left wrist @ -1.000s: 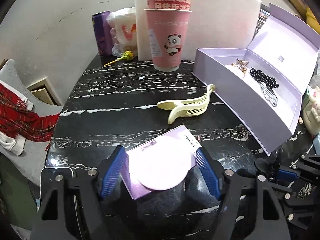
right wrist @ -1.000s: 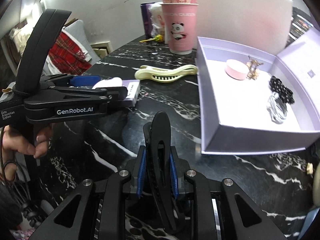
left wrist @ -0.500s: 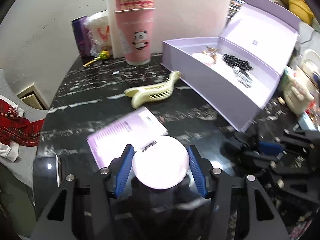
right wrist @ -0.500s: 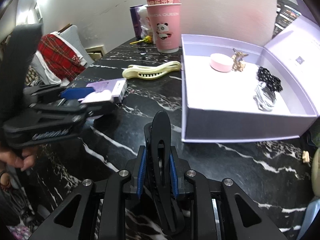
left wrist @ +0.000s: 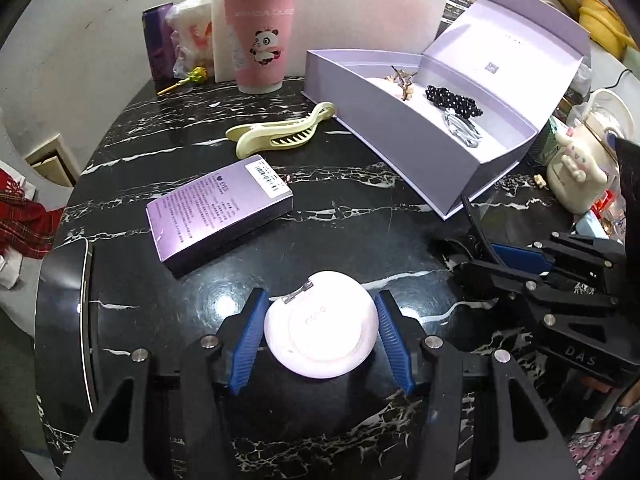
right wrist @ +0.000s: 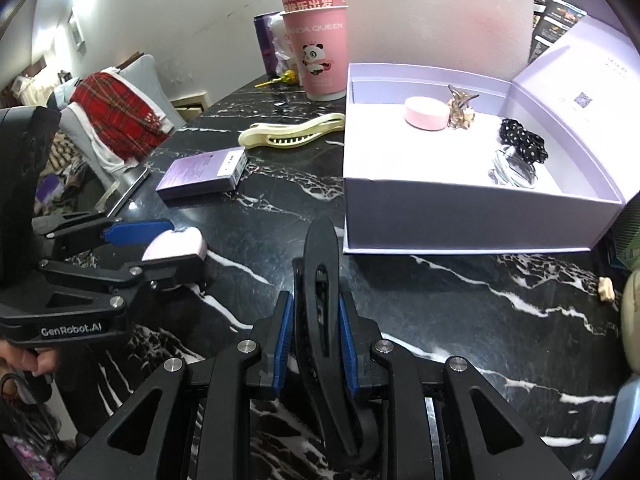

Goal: Organize rigid objects
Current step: 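Grasp the round pink compact off the card with the left gripper and lift, then carry the pink compact with the left gripper over the lilac box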

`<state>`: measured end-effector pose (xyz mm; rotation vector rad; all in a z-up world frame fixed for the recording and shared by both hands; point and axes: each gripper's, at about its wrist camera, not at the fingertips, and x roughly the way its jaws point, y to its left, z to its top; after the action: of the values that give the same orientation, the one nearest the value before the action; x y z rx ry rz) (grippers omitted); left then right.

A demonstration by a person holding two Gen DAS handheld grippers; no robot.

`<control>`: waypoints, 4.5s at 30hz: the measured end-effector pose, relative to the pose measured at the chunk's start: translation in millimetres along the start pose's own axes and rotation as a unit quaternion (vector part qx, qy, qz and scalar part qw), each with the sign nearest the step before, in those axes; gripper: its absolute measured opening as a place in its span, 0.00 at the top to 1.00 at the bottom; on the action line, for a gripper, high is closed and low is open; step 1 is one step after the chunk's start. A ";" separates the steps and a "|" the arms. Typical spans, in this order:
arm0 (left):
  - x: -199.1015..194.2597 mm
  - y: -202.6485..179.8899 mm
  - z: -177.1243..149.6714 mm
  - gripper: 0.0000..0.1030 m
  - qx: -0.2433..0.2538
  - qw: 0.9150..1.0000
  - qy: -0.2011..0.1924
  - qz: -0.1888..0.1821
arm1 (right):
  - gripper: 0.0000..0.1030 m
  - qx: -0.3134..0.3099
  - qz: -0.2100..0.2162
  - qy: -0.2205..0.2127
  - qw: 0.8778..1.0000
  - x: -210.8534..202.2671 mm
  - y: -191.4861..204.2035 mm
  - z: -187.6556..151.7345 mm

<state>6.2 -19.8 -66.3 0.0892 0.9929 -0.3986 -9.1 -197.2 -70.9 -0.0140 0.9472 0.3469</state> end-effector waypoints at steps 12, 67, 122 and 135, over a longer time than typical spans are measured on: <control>0.8 -7.8 -4.9 0.47 0.020 1.000 -0.013 0.020 | 0.77 -0.010 -0.008 -0.009 1.000 -1.9 1.2 -2.7; -36.8 -144.3 42.5 0.47 0.160 0.980 -0.054 -0.104 | 0.77 0.102 -0.067 -0.061 0.991 -111.0 -37.2 -51.9; 27.2 -116.7 211.4 0.47 0.148 0.984 -0.079 -0.059 | 0.77 0.048 -0.087 -0.125 0.987 -76.2 -111.9 117.5; 62.0 -110.7 240.1 0.47 0.147 0.986 -0.065 -0.049 | 0.77 0.057 -0.099 -0.120 0.986 -51.9 -129.1 144.4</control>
<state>186.7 -200.6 25.9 0.2782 0.8068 -0.6315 116.0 -310.5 37.4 0.0377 0.7184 0.1070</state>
